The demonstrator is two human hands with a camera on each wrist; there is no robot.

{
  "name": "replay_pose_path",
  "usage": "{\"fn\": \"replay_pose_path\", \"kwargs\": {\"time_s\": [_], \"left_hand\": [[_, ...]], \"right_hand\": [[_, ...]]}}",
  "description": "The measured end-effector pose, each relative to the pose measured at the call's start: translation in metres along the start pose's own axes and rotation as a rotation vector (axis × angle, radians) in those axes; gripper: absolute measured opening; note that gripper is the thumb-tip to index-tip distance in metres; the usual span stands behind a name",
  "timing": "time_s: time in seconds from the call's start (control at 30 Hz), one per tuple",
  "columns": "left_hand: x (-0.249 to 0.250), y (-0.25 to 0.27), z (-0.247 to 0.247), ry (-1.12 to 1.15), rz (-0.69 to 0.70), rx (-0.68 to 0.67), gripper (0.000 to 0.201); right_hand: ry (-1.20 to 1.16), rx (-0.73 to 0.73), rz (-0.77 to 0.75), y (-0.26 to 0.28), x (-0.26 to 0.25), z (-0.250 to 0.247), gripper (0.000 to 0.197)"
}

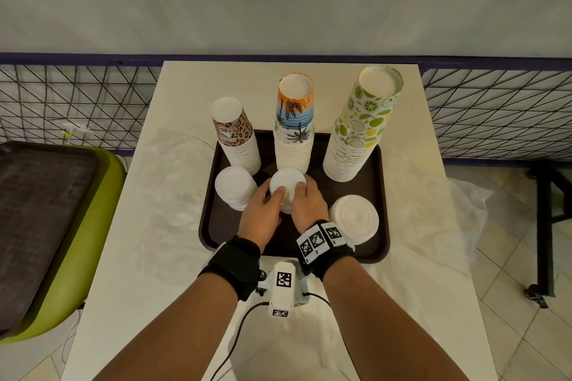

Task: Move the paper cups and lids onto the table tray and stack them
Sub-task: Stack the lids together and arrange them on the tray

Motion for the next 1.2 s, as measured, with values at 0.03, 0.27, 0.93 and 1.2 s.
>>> {"fn": "replay_pose_path", "kwargs": {"time_s": [0.03, 0.27, 0.93, 1.2], "left_hand": [[-0.001, 0.0, 0.0, 0.005, -0.01, 0.003, 0.074], [-0.005, 0.013, -0.007, -0.051, -0.042, 0.041, 0.068], [-0.014, 0.068, 0.078, -0.378, 0.043, -0.143, 0.104], [-0.012, 0.052, 0.106, -0.361, 0.053, -0.05, 0.071]], "right_hand": [[-0.01, 0.003, 0.008, 0.001, 0.0, -0.001, 0.049], [0.01, 0.006, 0.03, 0.023, -0.017, -0.02, 0.055], [0.255, 0.062, -0.113, 0.019, 0.069, -0.157, 0.066], [0.169, -0.113, -0.09, -0.001, 0.075, -0.133, 0.055]]}}
Point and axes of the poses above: each hand's wrist, its own y-axis away from the middle knuckle, its own z-axis out of the palm, x = y × z, the point moved 3 cm from there along -y, towards the middle knuckle, and after that the axes turned 6 degrees about x, right-handed, at the moved point
